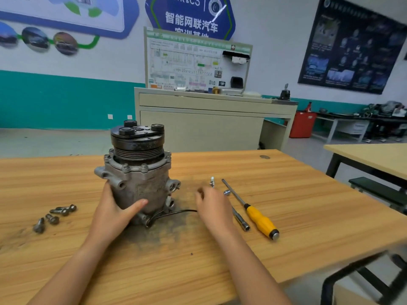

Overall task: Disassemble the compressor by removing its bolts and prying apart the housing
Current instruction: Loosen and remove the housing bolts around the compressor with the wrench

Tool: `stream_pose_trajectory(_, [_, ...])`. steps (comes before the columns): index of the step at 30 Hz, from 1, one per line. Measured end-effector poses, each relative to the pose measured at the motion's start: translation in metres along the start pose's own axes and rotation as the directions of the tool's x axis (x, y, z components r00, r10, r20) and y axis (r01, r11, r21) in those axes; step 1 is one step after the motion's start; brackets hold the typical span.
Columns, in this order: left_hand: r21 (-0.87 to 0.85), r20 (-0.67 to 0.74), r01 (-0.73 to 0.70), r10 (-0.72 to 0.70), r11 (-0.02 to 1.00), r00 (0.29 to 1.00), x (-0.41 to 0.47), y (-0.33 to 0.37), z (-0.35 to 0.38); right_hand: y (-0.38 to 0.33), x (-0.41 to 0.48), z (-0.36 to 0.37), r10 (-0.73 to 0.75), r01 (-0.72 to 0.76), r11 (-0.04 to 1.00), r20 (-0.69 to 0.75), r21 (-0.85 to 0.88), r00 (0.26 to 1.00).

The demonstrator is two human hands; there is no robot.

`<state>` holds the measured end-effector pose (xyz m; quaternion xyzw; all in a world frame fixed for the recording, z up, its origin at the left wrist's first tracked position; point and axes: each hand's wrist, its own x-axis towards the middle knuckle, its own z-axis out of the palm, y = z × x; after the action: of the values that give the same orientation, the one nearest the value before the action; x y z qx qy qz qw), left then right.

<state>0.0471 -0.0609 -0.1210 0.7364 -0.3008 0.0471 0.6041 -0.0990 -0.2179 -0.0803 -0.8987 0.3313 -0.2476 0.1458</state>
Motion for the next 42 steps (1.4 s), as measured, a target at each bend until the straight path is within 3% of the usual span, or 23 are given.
stream_pose_trajectory(2, [0.026,0.011,-0.001,0.001,1.0,1.0,0.0,-0.004,-0.005,0.024,-0.001,-0.012,0.127,-0.126,0.986,0.0,-0.112,0.992])
stream_pose_trajectory(4, [0.034,0.015,0.009,-0.009,0.999,1.0,0.0,-0.006,-0.008,0.043,-0.004,-0.019,0.215,-0.194,0.959,0.087,-0.206,0.973])
stream_pose_trajectory(6, [0.017,0.005,0.006,-0.006,1.0,1.0,0.0,-0.004,-0.008,0.049,-0.008,-0.018,0.261,-0.204,0.941,0.196,-0.269,0.945])
stream_pose_trajectory(9, [-0.028,0.014,0.004,-0.004,1.0,1.0,-0.002,0.001,-0.008,0.047,-0.008,-0.013,0.245,-0.166,0.932,0.221,-0.323,0.944])
stream_pose_trajectory(14, [-0.024,0.003,0.051,-0.051,0.998,0.999,-0.002,0.005,-0.015,0.05,-0.013,-0.02,0.257,-0.237,0.962,0.153,-0.135,0.954])
stream_pose_trajectory(16, [-0.092,-0.025,0.13,-0.133,0.987,0.991,0.002,0.009,-0.02,0.055,-0.022,-0.025,0.238,-0.245,0.964,0.081,0.103,0.968])
stream_pose_trajectory(17, [-0.183,-0.028,0.197,-0.206,0.963,0.978,0.006,0.012,-0.023,0.054,-0.027,-0.028,0.251,-0.266,0.91,0.089,0.318,0.964])
stream_pose_trajectory(19, [-0.389,-0.005,0.282,-0.308,0.877,0.951,0.016,0.018,-0.032,0.046,-0.035,-0.037,0.245,-0.327,0.609,0.221,0.722,0.944])
stream_pose_trajectory(21, [-0.498,-0.006,0.277,-0.323,0.821,0.946,0.028,0.021,-0.038,0.032,-0.038,-0.045,0.148,-0.389,0.304,0.36,0.87,0.921])
stream_pose_trajectory(22, [-0.505,-0.006,0.268,-0.314,0.82,0.95,0.033,0.022,-0.039,0.024,-0.038,-0.048,0.094,-0.418,0.247,0.408,0.874,0.908])
stream_pose_trajectory(24, [-0.459,0.003,0.267,-0.299,0.847,0.954,0.041,0.025,-0.036,0.004,-0.038,-0.051,0.016,-0.463,0.275,0.477,0.843,0.879])
stream_pose_trajectory(27, [-0.38,-0.081,0.232,-0.281,0.896,0.956,0.048,0.028,-0.033,-0.019,-0.042,-0.049,-0.01,-0.443,0.435,0.496,0.784,0.868])
stream_pose_trajectory(32, [-0.382,-0.175,0.171,-0.253,0.908,0.952,0.036,0.035,-0.027,-0.035,-0.045,-0.045,-0.073,-0.304,0.523,0.398,0.796,0.914])
stream_pose_trajectory(38, [-0.043,-0.204,0.002,-0.011,0.999,0.979,-0.017,0.037,-0.004,-0.034,-0.038,-0.045,-0.063,-0.215,0.594,0.312,0.775,0.948])
stream_pose_trajectory(42, [-0.044,-0.238,-0.012,0.001,0.999,0.971,-0.021,0.046,0.003,-0.028,-0.037,-0.042,-0.082,-0.101,0.7,0.22,0.707,0.972])
